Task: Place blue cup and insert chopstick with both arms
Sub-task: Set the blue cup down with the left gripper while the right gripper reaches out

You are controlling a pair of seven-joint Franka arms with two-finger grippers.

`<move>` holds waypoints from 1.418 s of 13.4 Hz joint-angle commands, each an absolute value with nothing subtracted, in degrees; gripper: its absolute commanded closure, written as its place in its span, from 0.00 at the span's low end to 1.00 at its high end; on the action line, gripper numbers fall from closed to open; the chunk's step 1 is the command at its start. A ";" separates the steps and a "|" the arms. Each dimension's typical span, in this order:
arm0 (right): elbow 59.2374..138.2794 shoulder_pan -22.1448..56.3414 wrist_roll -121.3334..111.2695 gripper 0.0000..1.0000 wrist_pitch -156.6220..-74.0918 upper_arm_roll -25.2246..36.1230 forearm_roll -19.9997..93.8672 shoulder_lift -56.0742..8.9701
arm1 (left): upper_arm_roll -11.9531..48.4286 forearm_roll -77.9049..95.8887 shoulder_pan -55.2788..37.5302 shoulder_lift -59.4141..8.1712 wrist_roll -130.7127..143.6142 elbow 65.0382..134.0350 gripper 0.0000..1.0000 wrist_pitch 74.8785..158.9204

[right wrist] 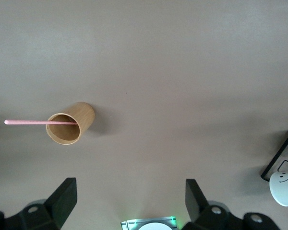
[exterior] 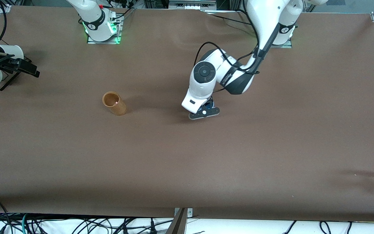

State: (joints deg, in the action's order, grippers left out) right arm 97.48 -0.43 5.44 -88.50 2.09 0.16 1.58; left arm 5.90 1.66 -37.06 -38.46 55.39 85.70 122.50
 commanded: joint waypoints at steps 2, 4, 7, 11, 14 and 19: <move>96.86 -0.44 4.75 0.00 -87.63 2.37 0.97 1.67 | 4.92 2.81 -38.32 -42.45 56.60 81.21 1.00 121.64; 96.77 -0.44 4.75 0.00 -87.63 2.37 0.97 1.67 | 4.66 2.81 -38.23 -42.54 56.60 81.21 1.00 121.64; 96.77 -0.44 4.75 0.00 -87.63 2.37 0.97 1.67 | 4.48 2.99 -37.71 -41.93 56.43 80.86 0.61 121.47; 96.77 -0.26 4.92 0.00 -87.80 1.85 0.97 1.58 | 4.48 5.17 -37.44 -39.82 56.25 80.86 0.00 121.20; 97.29 0.26 4.57 0.00 -88.16 -3.41 0.97 2.10 | 4.57 9.13 -35.87 -35.17 55.81 80.86 0.00 116.22; 97.65 0.26 -23.50 0.00 -89.99 -7.56 1.23 -2.10 | 4.75 9.14 -27.88 -24.02 45.58 80.95 0.00 103.12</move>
State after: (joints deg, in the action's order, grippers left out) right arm 97.69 0.87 -12.94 -88.68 -7.16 0.43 0.23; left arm 4.46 8.03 -31.11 -29.02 52.72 79.42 107.10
